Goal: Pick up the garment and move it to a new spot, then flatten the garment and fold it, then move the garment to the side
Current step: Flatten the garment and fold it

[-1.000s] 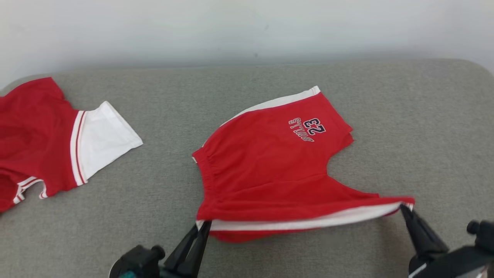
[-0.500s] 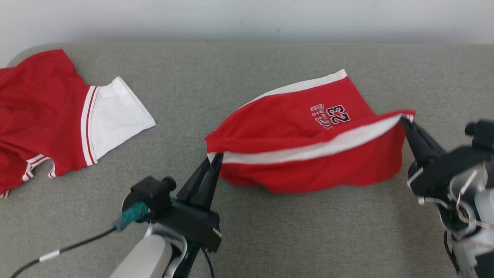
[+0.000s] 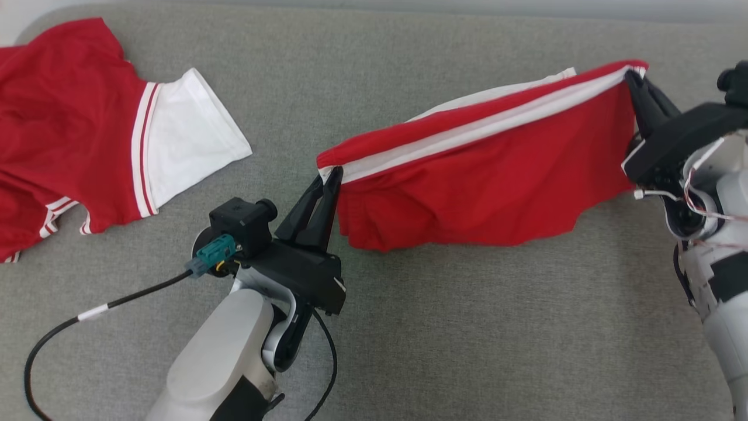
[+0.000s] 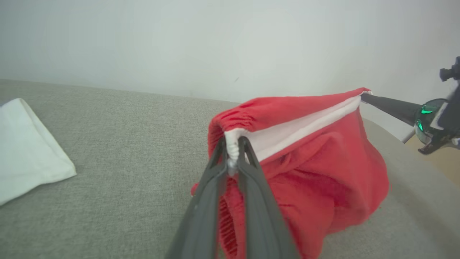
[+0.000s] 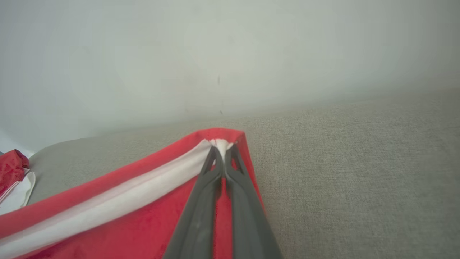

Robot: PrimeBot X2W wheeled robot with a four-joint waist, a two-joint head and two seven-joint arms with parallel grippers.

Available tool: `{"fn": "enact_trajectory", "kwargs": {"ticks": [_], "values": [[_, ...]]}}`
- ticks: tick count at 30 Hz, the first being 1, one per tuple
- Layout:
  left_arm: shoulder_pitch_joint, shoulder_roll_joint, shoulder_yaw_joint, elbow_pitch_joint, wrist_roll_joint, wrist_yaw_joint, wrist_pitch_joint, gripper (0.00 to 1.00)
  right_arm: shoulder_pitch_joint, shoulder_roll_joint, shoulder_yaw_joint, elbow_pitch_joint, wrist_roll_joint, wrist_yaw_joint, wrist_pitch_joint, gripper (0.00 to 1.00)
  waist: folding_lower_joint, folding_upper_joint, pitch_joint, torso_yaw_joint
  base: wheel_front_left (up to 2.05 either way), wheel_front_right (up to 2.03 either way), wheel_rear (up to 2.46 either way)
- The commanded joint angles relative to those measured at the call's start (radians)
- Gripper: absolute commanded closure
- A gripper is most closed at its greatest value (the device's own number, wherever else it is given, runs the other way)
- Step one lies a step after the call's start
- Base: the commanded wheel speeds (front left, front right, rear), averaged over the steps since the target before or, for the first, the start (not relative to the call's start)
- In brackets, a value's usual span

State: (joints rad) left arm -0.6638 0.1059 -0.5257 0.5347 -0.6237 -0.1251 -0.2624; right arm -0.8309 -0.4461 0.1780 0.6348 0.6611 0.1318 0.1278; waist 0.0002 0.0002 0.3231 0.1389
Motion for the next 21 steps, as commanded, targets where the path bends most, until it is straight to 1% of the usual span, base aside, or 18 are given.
{"fn": "enact_trajectory", "kwargs": {"ticks": [1, 8, 9, 10, 11, 12, 16, 21], "values": [[-0.016, -0.006, 0.008, 0.012, 0.008, -0.004, -0.003, 1.00, -0.032, 0.006, 0.010, 0.033, -0.010, -0.002, -0.021, 1.00, -0.0002, -0.0002, 0.032, 0.020, 0.00, 0.00, 0.00], [-0.048, -0.029, 0.006, 0.045, 0.023, -0.005, -0.003, 1.00, -0.154, 0.023, 0.087, 0.198, -0.031, -0.002, -0.075, 1.00, -0.0002, -0.0002, 0.061, 0.030, 0.00, 0.00, 0.00], [-0.052, -0.030, 0.007, 0.045, 0.027, -0.005, -0.003, 0.93, -0.162, 0.026, 0.096, 0.215, -0.027, -0.002, -0.083, 1.00, -0.0002, -0.0002, 0.062, 0.029, 0.00, 0.00, 0.00], [-0.055, -0.032, 0.011, 0.042, 0.033, -0.005, -0.003, 0.50, -0.171, 0.027, 0.106, 0.228, -0.026, -0.002, -0.093, 1.00, -0.0002, -0.0002, 0.062, 0.029, 0.00, 0.00, 0.00], [-0.054, -0.033, 0.015, 0.040, 0.039, -0.005, -0.003, 0.00, -0.178, 0.029, 0.115, 0.240, -0.024, -0.002, -0.105, 0.55, -0.0002, -0.0002, 0.061, 0.027, 0.00, 0.00, 0.00], [-0.047, -0.035, 0.023, 0.033, 0.054, -0.005, -0.003, 0.00, -0.183, 0.032, 0.135, 0.258, -0.012, -0.002, -0.115, 0.00, -0.0002, -0.0002, 0.055, 0.023, 0.00, 0.00, 0.00], [-0.018, -0.039, 0.046, 0.018, 0.071, -0.005, -0.003, 0.00, -0.179, 0.025, 0.168, 0.269, 0.011, -0.002, -0.132, 0.00, -0.0002, -0.0002, 0.042, 0.015, 0.00, 0.00, 0.00], [0.035, -0.042, 0.101, -0.036, 0.124, -0.004, -0.004, 0.00, -0.143, -0.003, 0.215, 0.274, 0.058, -0.002, -0.154, 0.00, -0.0002, -0.0002, 0.016, 0.008, 0.00, 0.00, 0.00]]}}
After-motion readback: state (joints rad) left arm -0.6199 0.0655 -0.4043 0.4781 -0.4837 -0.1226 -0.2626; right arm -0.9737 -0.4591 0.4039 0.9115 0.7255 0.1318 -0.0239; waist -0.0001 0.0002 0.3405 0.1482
